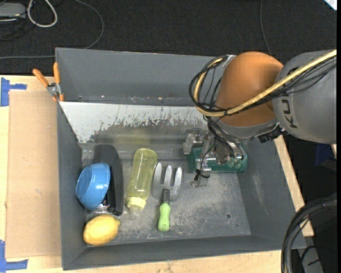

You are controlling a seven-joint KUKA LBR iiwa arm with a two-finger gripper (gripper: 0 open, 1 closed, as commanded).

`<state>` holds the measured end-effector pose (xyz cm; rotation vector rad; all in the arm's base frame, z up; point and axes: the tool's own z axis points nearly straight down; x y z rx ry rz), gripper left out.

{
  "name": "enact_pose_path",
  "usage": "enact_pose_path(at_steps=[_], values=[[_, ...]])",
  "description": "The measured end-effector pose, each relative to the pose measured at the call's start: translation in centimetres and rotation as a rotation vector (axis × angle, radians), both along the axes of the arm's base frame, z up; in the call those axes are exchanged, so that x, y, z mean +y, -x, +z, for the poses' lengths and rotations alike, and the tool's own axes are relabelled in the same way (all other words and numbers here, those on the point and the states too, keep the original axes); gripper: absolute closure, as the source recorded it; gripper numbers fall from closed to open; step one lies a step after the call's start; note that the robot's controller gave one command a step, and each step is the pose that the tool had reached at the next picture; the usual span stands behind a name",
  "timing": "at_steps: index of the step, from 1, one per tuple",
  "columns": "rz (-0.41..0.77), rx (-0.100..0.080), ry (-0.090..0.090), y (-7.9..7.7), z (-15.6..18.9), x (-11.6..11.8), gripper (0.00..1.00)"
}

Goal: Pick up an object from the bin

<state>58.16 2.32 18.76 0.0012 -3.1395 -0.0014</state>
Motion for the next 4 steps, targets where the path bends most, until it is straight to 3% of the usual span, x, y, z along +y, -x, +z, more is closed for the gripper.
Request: enact_pose_path(at_steps=[3, 4], values=[[-0.076, 0.003, 0.0, 0.0, -2.9, -1.4, 0.0], [0.017, 0.002, 0.0, 1.3, -4.0, -1.1, 0.0]])
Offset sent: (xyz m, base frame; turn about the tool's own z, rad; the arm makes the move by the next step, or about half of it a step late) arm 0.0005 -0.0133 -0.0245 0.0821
